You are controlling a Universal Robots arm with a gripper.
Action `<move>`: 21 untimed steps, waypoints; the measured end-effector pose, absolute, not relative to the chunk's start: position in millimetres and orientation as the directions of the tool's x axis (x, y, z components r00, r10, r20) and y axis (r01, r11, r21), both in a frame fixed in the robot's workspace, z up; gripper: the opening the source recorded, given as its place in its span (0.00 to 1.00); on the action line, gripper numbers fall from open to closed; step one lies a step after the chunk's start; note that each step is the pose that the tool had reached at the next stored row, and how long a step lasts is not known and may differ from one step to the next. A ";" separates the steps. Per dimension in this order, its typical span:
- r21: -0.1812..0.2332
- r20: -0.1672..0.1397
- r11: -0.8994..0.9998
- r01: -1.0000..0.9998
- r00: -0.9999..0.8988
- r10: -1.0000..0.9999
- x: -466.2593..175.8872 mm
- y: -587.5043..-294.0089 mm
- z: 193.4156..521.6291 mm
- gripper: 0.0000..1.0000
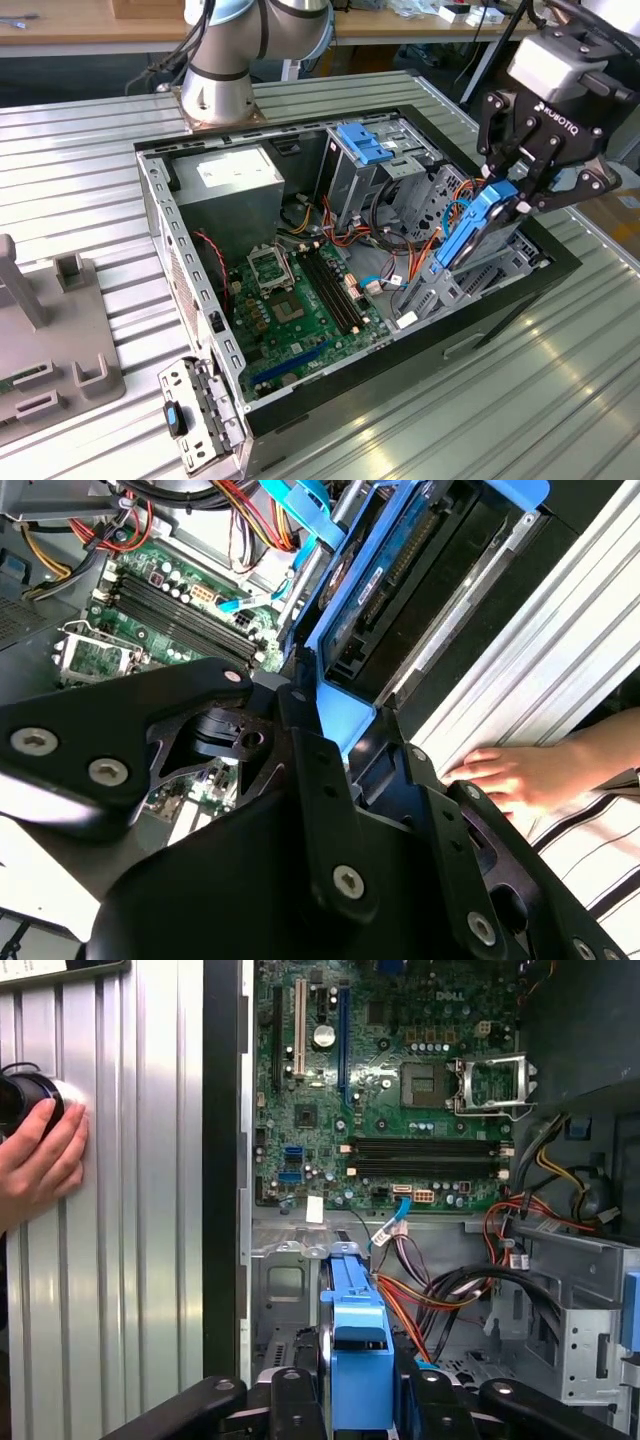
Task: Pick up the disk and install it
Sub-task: 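Insert the disk into the insertion slot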
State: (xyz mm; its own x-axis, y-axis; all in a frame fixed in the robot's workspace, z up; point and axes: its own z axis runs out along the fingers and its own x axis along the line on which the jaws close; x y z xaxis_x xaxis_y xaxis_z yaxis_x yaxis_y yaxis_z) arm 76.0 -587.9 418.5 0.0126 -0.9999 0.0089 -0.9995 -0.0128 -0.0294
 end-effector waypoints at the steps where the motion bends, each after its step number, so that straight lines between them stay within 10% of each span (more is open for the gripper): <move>1: -0.029 0.009 -0.013 -0.999 0.013 -1.000 76.1 -588.5 416.6 0.37; 21: -0.029 0.009 -0.013 -0.999 0.013 -1.000 76.3 -590.6 391.3 0.37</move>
